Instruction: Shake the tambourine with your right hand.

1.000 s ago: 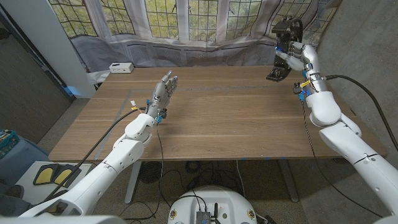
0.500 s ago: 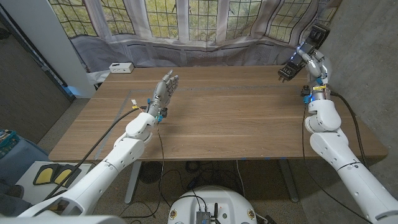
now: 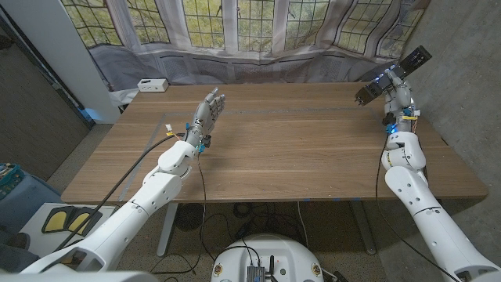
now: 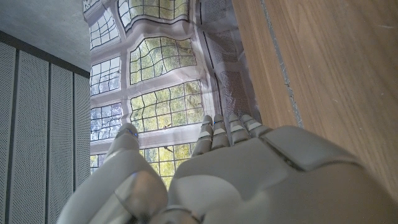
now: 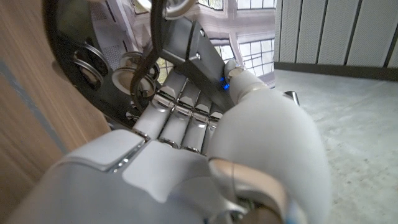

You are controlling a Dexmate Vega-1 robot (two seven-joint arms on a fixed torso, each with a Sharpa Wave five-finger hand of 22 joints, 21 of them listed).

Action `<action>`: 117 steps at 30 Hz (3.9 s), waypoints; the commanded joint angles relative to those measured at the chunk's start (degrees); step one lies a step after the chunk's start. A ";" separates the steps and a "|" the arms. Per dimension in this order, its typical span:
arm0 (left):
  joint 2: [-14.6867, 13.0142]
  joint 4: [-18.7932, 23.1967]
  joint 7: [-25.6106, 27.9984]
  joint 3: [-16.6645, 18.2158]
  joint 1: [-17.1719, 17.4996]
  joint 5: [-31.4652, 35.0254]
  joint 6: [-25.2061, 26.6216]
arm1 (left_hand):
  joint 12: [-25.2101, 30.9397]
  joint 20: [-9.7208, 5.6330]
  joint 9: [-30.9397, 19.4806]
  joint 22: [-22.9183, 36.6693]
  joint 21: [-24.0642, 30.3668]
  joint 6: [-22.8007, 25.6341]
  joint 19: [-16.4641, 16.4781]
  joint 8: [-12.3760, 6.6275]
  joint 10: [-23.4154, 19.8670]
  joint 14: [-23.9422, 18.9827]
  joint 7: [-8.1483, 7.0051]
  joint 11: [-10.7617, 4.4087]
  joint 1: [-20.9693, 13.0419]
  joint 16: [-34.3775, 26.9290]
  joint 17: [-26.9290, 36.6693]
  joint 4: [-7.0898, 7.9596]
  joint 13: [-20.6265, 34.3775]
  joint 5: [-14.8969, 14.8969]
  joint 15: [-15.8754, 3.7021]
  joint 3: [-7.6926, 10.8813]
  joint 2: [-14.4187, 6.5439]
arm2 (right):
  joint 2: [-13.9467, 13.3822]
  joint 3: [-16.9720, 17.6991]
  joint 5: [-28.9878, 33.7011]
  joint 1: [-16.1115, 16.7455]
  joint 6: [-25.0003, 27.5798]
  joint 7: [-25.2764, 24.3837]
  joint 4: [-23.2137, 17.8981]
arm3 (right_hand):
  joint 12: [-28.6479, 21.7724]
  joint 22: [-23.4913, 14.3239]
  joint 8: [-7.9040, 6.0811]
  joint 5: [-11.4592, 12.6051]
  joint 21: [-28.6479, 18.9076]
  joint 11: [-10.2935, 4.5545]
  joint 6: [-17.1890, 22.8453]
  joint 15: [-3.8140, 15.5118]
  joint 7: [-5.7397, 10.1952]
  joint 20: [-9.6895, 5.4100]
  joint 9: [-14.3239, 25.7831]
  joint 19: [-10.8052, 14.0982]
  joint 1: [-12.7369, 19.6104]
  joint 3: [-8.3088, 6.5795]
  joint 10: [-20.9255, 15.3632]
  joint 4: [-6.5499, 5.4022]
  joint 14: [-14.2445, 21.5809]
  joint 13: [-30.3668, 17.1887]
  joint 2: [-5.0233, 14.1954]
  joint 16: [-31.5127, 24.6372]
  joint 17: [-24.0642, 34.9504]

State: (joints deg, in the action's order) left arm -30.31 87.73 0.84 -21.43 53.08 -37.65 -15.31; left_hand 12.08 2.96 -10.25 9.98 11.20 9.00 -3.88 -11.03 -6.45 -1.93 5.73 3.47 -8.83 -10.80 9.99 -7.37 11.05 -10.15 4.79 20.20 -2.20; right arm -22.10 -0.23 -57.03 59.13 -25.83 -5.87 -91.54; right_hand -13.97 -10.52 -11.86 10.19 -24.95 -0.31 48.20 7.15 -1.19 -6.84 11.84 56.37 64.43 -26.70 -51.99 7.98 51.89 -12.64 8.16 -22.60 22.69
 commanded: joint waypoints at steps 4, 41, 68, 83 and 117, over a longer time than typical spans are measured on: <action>-0.21 0.04 -0.27 0.02 0.03 -0.20 0.13 | 0.03 -0.08 -0.18 0.32 0.07 0.56 -0.42 0.12 -0.03 -0.11 -0.24 -0.13 -0.17 0.03 0.32 -0.06 0.19 0.03 0.05 0.32 -0.70 | 4.22 2.15 -16.09 0.54 6.62 2.48 -1.14 | 0.23 -0.15 -0.13 0.22 -0.40 -0.25 4.26 3.28 4.14 -0.31 0.14 -0.24 1.98 -2.50 -0.10 -2.84 0.44 -0.33 2.73 0.36 0.37; -0.70 1.58 0.42 0.54 1.26 -0.08 -0.37 | 0.10 -0.41 -0.18 0.31 0.21 0.78 -0.08 0.06 -0.26 -0.47 -0.10 -0.11 -0.31 -0.07 0.32 -0.14 0.19 0.05 0.07 0.44 -0.79 | -8.42 -4.63 13.03 -1.08 -3.53 7.64 -0.91 | 0.40 -0.13 -0.24 0.32 -0.98 -0.29 4.46 3.10 4.06 -0.12 0.15 -0.76 1.74 -2.49 -0.25 -2.80 0.29 -0.38 2.43 1.00 0.70; -1.44 3.23 0.95 0.88 2.46 0.01 -0.20 | 0.10 -0.22 -0.18 0.31 0.14 0.73 -0.23 0.10 -0.30 -0.44 -0.18 -0.15 -0.37 -0.02 0.31 -0.18 0.19 0.06 0.04 0.47 -0.77 | -23.25 -10.27 43.16 -2.52 3.57 2.42 -10.99 | 0.52 -0.12 -0.23 0.31 -1.41 -0.19 4.68 2.73 4.30 0.14 0.13 -1.31 1.81 -2.29 -0.51 -2.35 0.08 -0.40 2.35 1.32 1.09; -1.11 3.04 0.72 0.66 2.49 -0.16 -0.36 | 0.07 -0.08 -0.18 0.31 0.09 0.71 -0.37 0.12 -0.27 -0.40 -0.16 -0.14 -0.39 0.01 0.31 -0.20 0.19 0.07 0.03 0.49 -0.76 | -31.26 -15.26 65.29 -4.34 17.75 1.32 -20.82 | 0.57 -0.12 -0.24 0.31 -1.59 -0.23 4.85 2.66 4.20 0.31 0.11 -1.55 1.76 -2.21 -0.58 -2.26 -0.03 -0.41 2.33 1.48 1.20; -1.15 3.42 0.93 0.74 3.13 -0.20 -0.60 | 0.06 -0.15 -0.18 0.31 0.11 0.83 -0.39 0.09 -0.29 -0.40 -0.09 -0.10 -0.45 0.03 0.31 -0.23 0.20 0.07 0.02 0.55 -0.76 | -35.41 -18.29 68.71 -6.33 29.13 5.88 -24.95 | 0.78 -0.09 -0.11 0.31 -2.19 -0.21 4.92 2.58 4.30 0.36 0.08 -1.97 1.60 -2.07 -0.65 -2.11 0.08 -0.43 2.42 1.83 1.45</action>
State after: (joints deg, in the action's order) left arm -31.41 91.12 1.77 -20.71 56.12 -37.84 -15.92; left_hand 12.08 2.96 -10.25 9.98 11.20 9.61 -3.88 -11.03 -6.44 -1.93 5.73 3.47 -9.14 -10.80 9.99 -7.51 11.05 -10.15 4.79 20.33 -2.50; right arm -56.27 -17.75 11.18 53.86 0.29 -1.38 -115.67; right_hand -13.31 -10.50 -11.70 10.13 -26.63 -0.61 48.19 7.03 -1.18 -6.43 11.71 54.74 64.43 -26.70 -52.30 7.97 51.77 -12.90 8.16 -20.94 24.04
